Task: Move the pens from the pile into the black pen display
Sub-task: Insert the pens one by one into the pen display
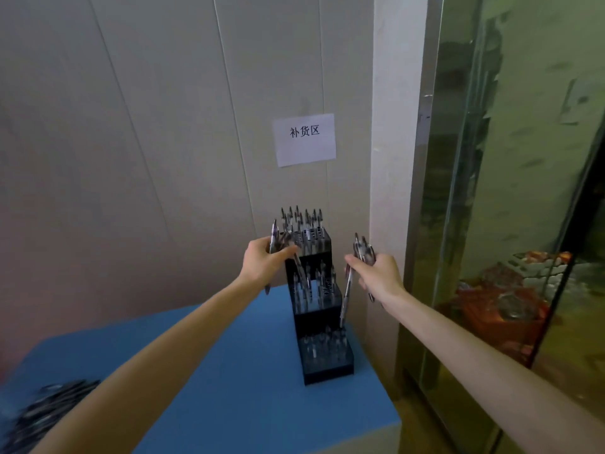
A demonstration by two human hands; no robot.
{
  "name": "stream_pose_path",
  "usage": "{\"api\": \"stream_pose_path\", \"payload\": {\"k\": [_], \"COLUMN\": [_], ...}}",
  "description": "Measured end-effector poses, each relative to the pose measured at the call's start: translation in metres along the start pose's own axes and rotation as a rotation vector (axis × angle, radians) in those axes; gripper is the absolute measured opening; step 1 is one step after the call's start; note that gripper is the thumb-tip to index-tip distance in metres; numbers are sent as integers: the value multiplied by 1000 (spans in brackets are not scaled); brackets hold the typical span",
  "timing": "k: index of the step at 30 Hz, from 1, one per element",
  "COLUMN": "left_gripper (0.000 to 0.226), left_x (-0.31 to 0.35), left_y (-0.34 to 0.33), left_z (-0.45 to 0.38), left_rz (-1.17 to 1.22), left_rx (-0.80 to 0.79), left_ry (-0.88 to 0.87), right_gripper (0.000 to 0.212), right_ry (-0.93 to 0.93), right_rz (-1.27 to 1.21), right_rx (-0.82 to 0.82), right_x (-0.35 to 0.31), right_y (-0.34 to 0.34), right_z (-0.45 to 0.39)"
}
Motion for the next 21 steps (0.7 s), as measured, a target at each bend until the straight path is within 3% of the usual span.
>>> {"api": "stream_pose_path", "payload": {"k": [8,12,17,21], "left_gripper": [17,18,21,25], "left_x": [-25,-49,-78,-96], "left_y": [-24,-39,-53,-55], "left_z": [-49,-69,-93,-96], "left_rz": [-241,-348,-442,-500], "left_rx": [-41,-68,-202,-224], "left_ry": [-129,-194,-275,-340], "right_gripper": [13,14,16,17], "right_ry": [355,394,439,490], "right_rz": [164,274,401,418], "right_rx": [-7,8,-73,-124], "right_x": [-7,0,9,24], "right_y": [-14,-27,-46,-53], "right_z": [-55,-98,-134,-143]}}
Point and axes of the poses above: each hand's wrist, its own z-axis away from the middle knuckle, its own y-axis out of the back of the hand, x = y × z, the point moved 5 cm from there along -z, towards the middle knuckle, and after that the axes turned 7 degrees about -y, right-handed, at the moved point
